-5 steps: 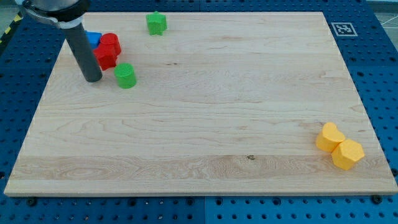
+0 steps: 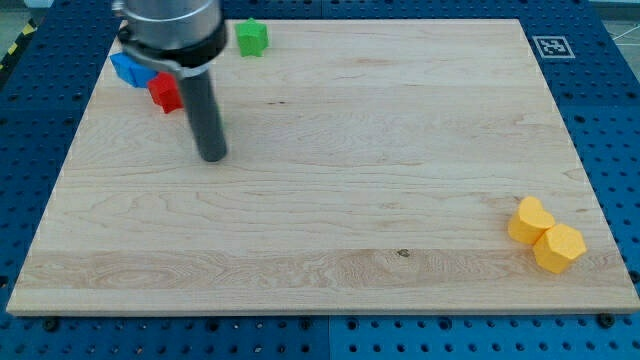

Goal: Push the green circle to the right and down

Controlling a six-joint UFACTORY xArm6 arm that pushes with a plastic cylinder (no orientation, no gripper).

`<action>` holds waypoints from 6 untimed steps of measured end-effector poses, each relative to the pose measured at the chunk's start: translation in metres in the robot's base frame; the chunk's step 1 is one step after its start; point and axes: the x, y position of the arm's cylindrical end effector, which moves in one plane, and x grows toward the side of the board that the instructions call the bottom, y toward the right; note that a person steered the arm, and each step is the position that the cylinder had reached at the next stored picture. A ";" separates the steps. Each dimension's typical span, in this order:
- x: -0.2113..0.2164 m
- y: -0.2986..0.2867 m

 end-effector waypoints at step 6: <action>-0.070 -0.051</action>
